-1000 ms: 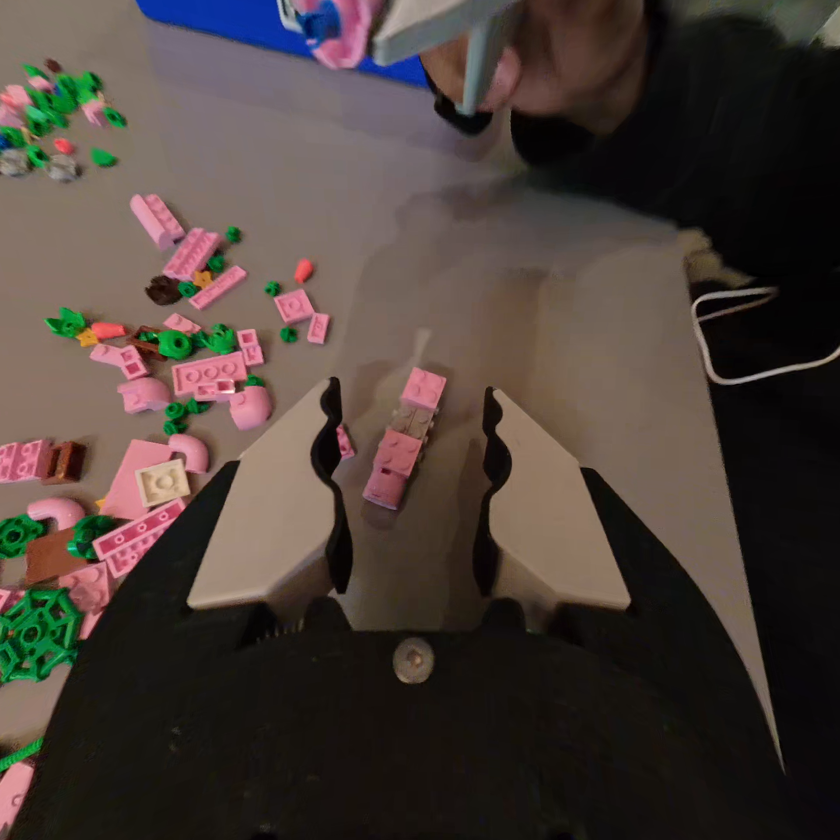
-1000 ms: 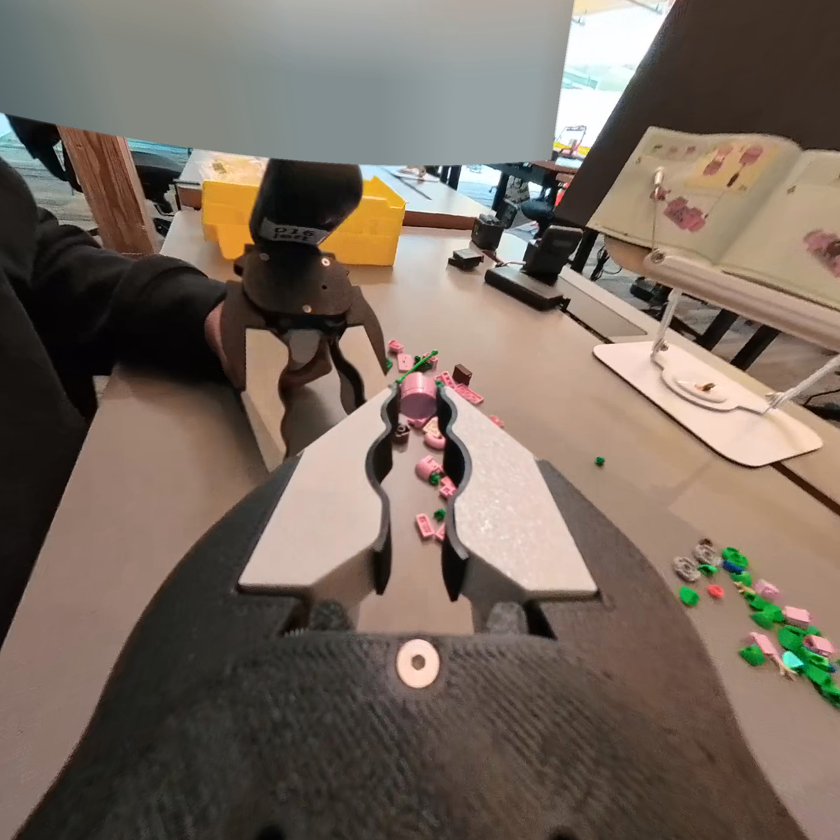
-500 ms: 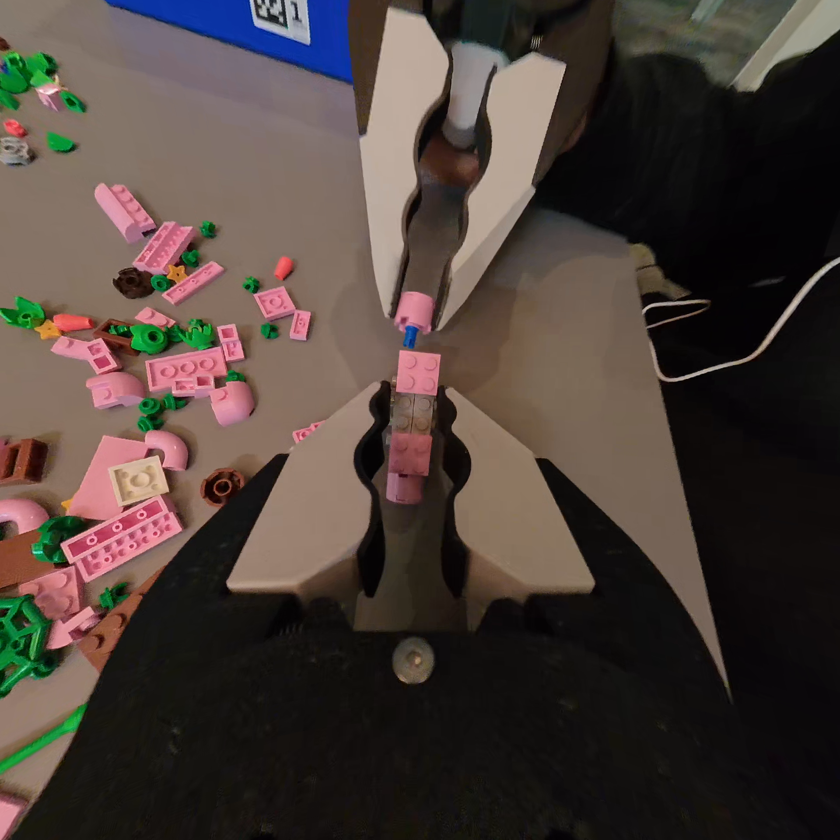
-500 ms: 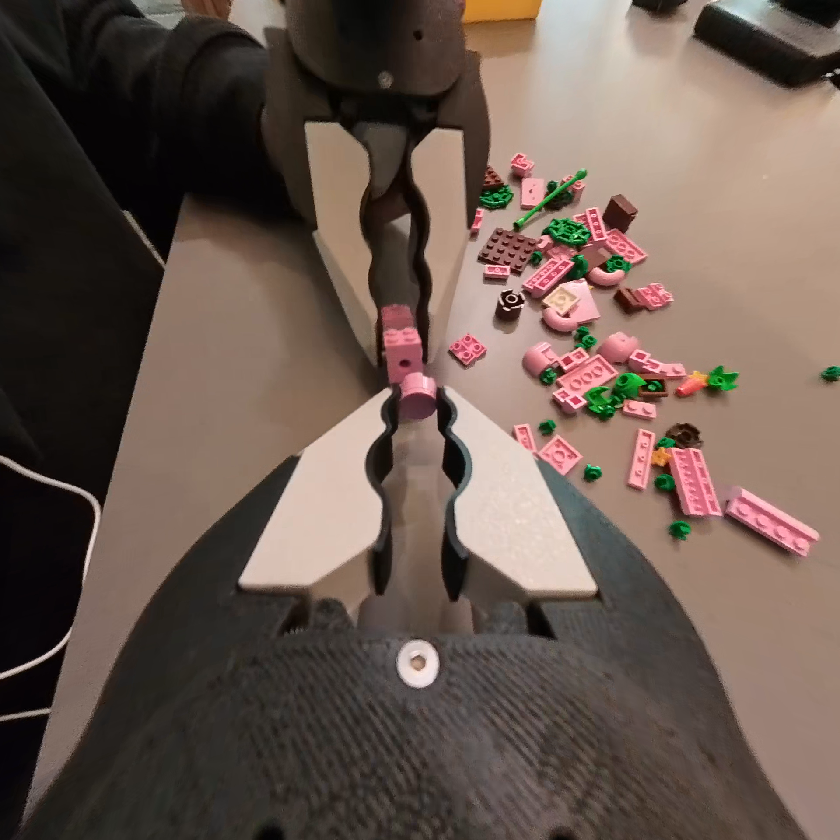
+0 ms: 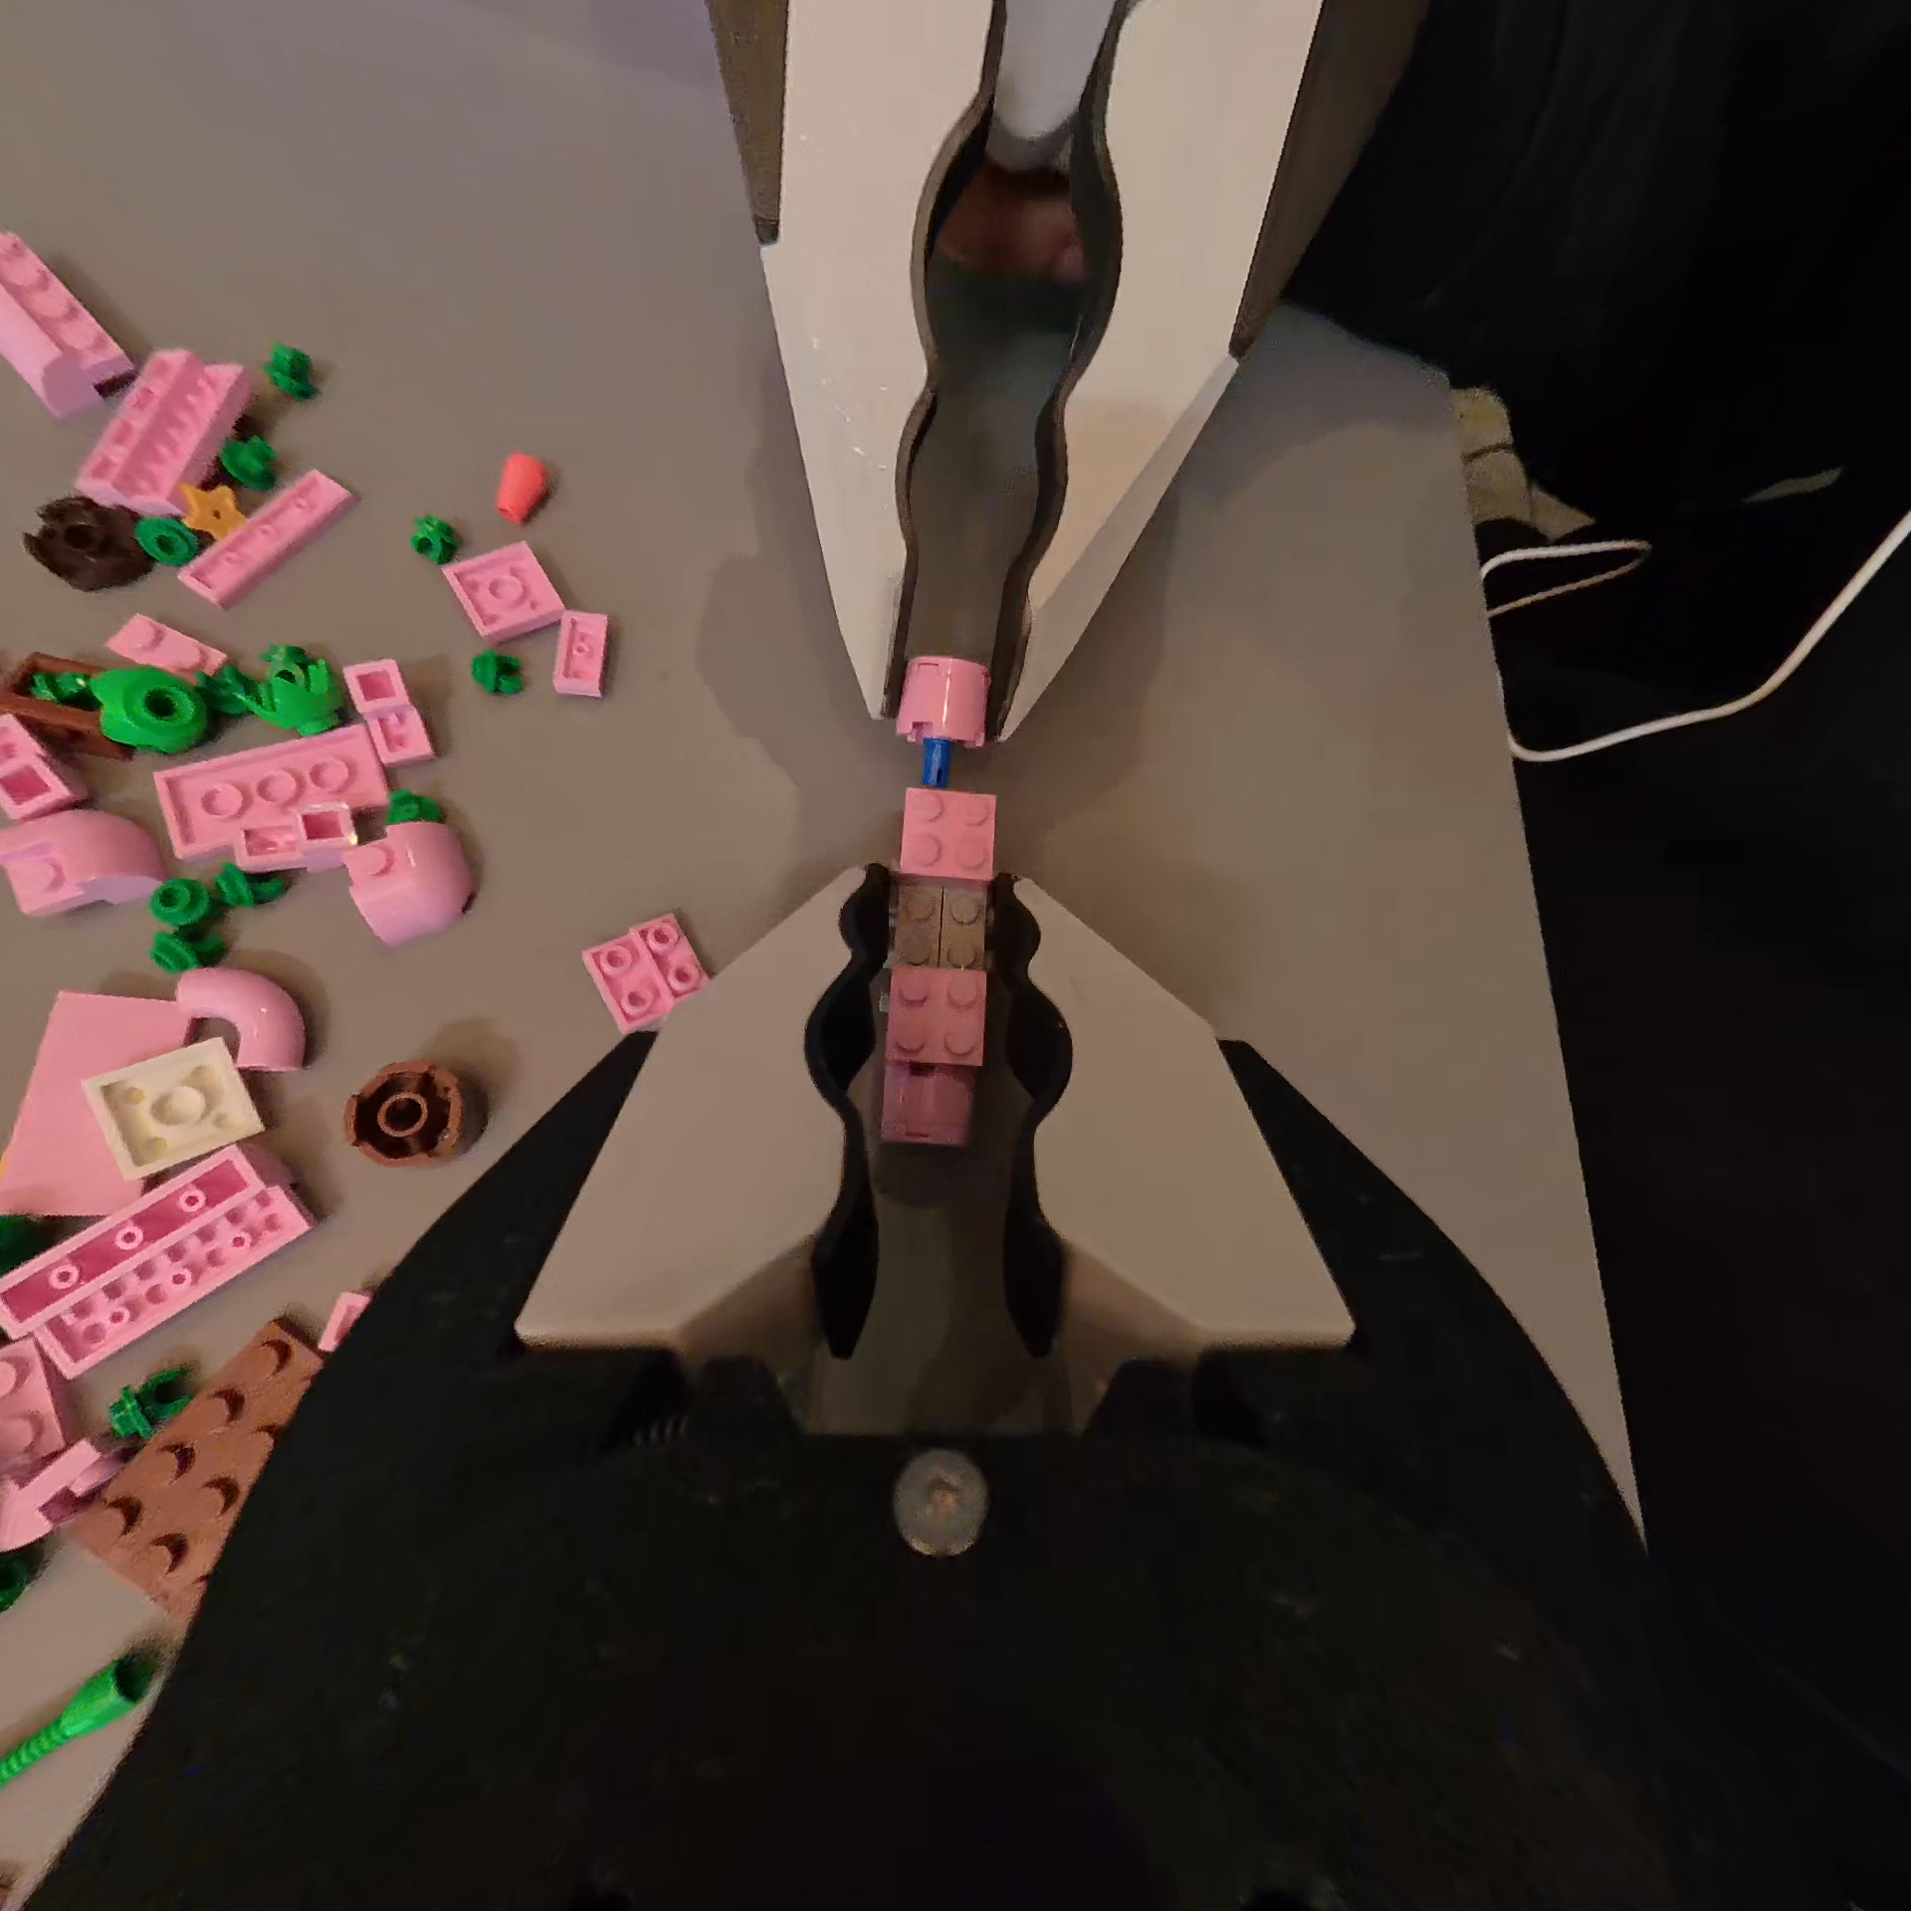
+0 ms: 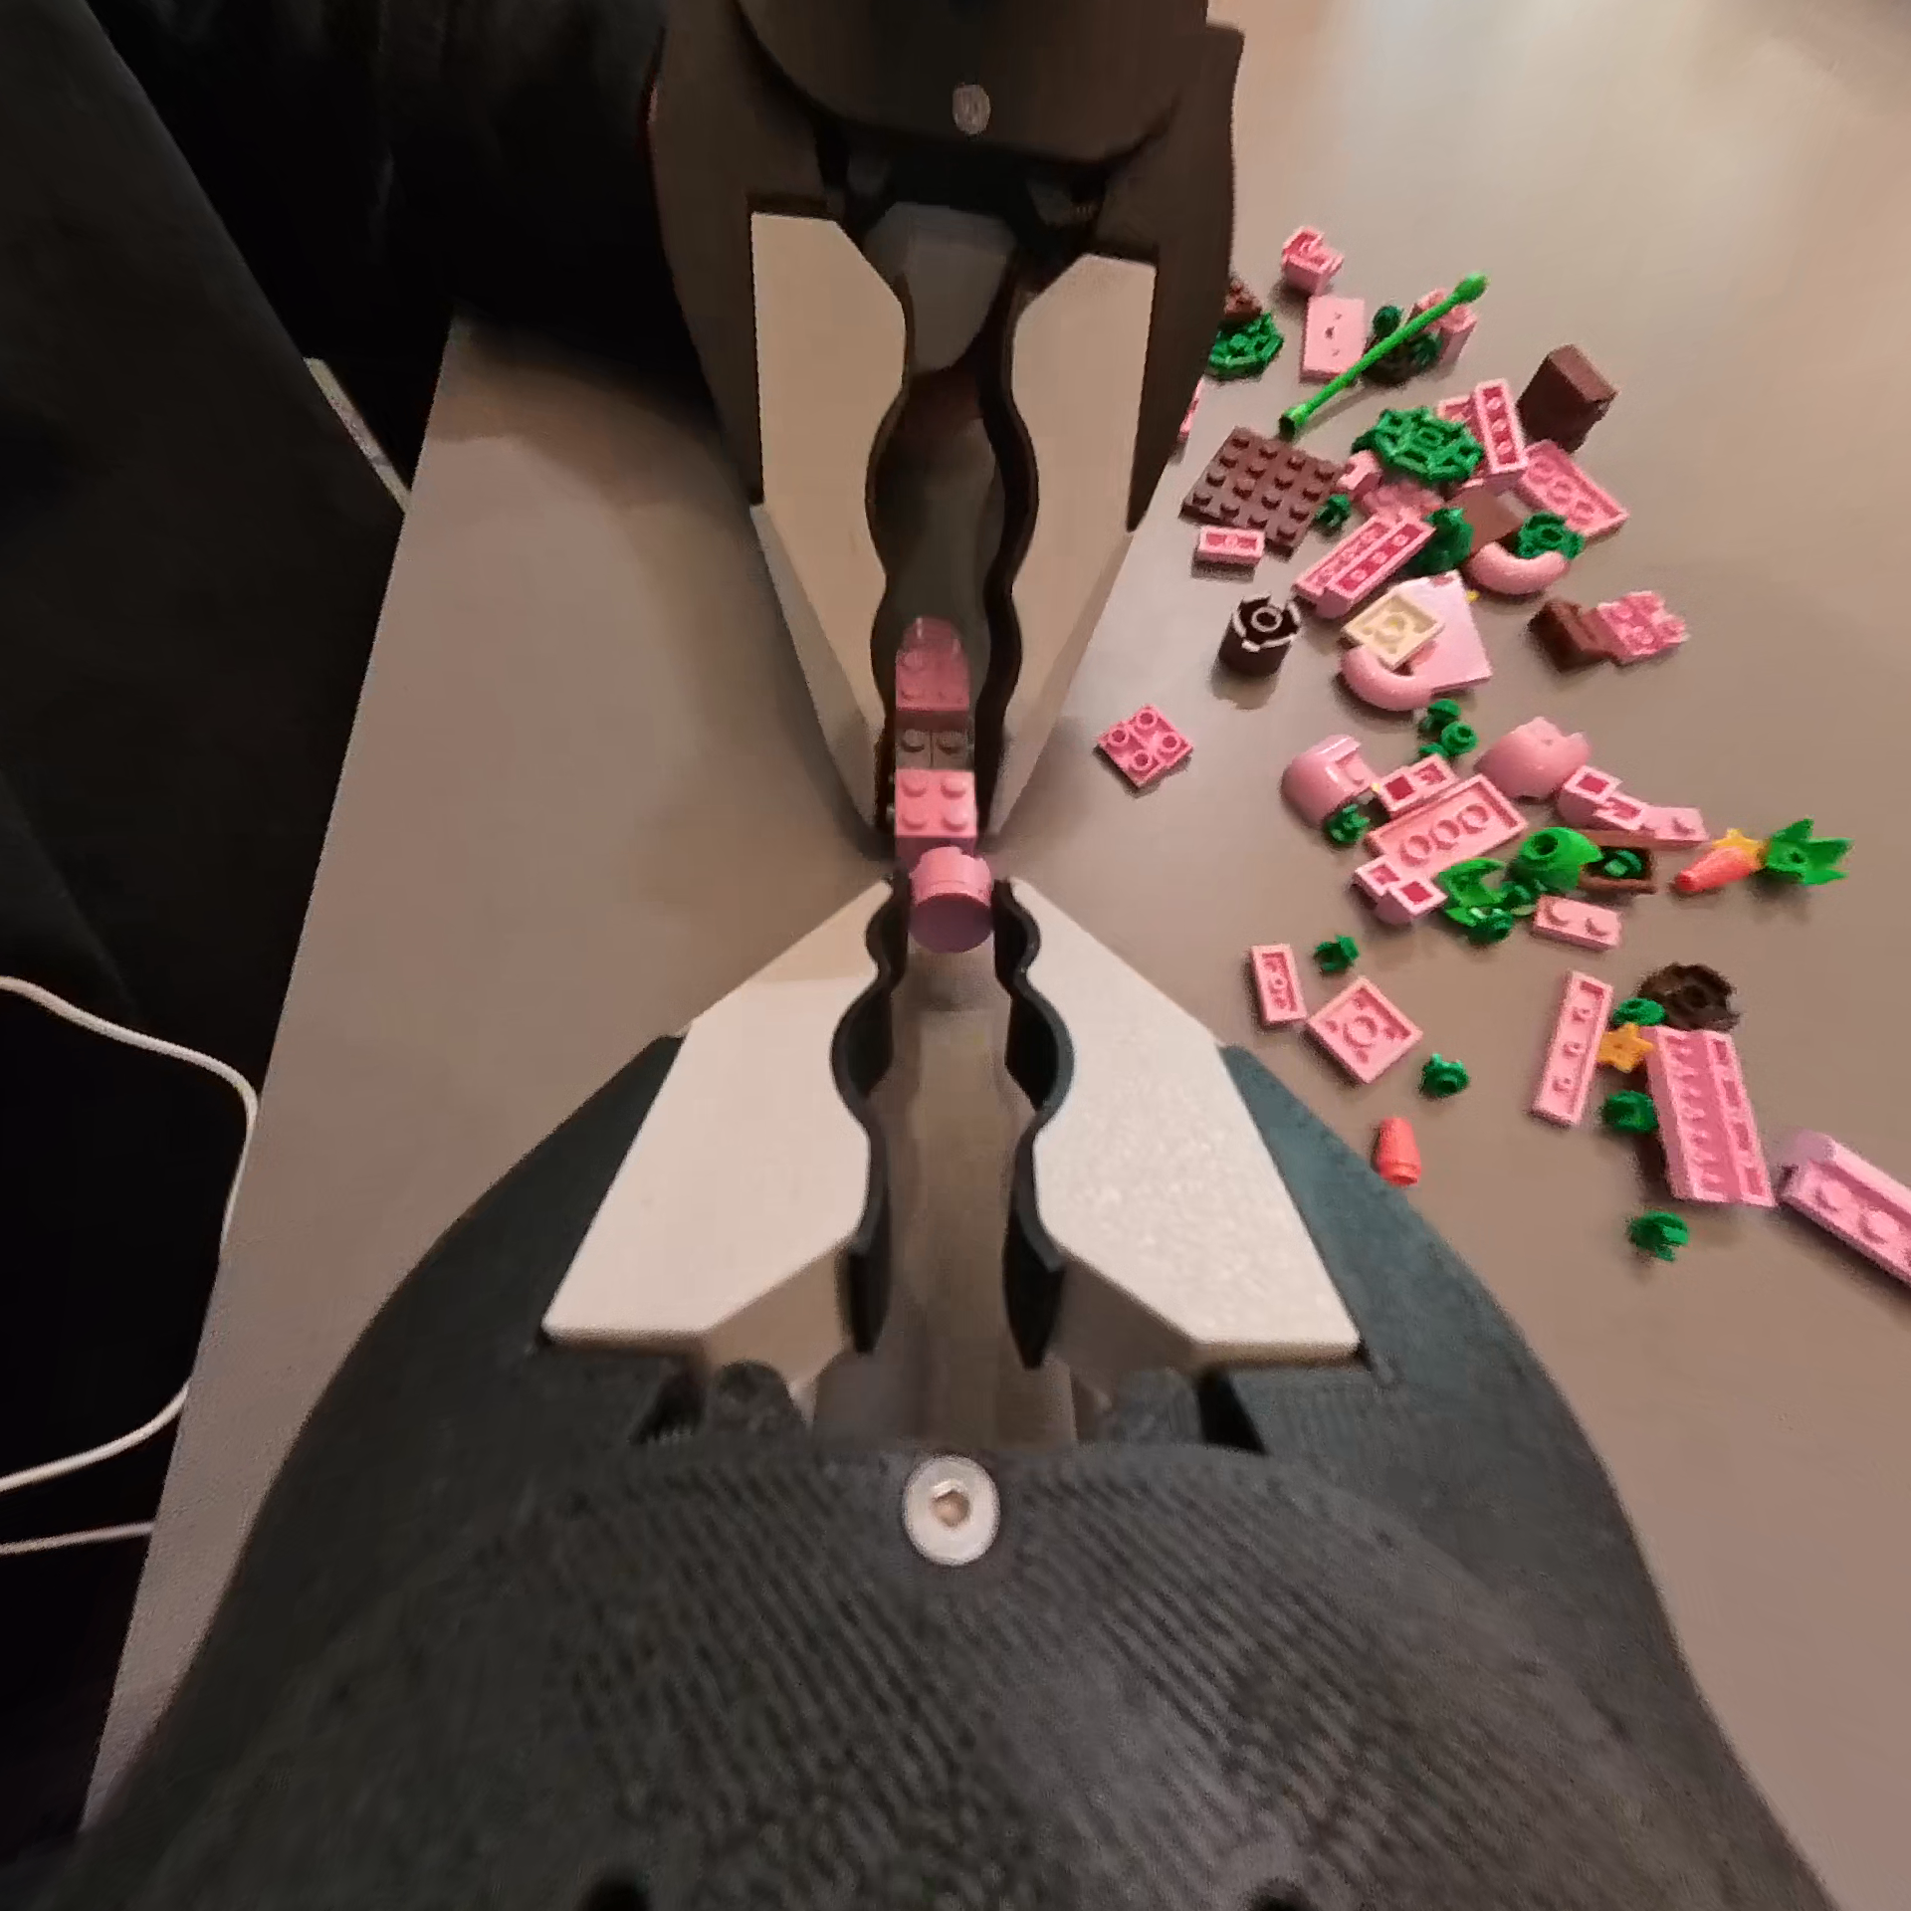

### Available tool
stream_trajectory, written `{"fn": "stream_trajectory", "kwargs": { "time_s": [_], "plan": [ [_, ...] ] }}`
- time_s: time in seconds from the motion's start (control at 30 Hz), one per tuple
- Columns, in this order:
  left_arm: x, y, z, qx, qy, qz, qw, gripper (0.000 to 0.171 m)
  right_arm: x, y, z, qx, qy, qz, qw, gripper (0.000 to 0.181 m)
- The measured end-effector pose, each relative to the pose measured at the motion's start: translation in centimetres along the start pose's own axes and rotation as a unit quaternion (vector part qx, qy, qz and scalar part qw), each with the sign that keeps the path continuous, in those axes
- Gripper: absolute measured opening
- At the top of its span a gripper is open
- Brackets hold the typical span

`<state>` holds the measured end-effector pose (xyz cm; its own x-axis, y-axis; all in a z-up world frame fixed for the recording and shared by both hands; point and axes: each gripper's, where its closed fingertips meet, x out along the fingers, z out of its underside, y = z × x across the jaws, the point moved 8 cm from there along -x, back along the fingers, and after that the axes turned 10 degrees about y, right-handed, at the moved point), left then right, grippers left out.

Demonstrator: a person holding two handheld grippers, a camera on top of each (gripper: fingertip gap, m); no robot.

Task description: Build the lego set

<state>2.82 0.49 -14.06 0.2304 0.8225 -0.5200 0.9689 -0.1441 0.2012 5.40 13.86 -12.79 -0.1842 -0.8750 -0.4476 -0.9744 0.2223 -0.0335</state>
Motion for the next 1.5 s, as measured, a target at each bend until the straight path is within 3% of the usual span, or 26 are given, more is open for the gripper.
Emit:
{"fn": "stream_trajectory", "kwargs": {
  "time_s": [0.33,0.6,1.17,1.5],
  "plan": [
    [0.0,0.2,0.1,0.005,-0.005,-0.003,1.000,0.018,0.8,-0.2,0.9,0.020,-0.036,-0.016,0.999,0.015],
    [-0.2,0.1,0.0,-0.001,0.005,0.003,1.000,0.017,0.7,-0.2,0.6,0.017,-0.022,-0.013,1.000,0.015],
    [-1.8,0.3,-1.4,0.021,0.112,0.009,0.993,0.017,-1.2,-0.1,-1.6,0.004,0.076,-0.001,0.997,0.015],
    [-1.6,0.5,-1.3,0.040,0.107,-0.001,0.993,0.017,-1.1,0.0,-1.3,0.024,0.071,-0.016,0.997,0.015]
  ]
}}
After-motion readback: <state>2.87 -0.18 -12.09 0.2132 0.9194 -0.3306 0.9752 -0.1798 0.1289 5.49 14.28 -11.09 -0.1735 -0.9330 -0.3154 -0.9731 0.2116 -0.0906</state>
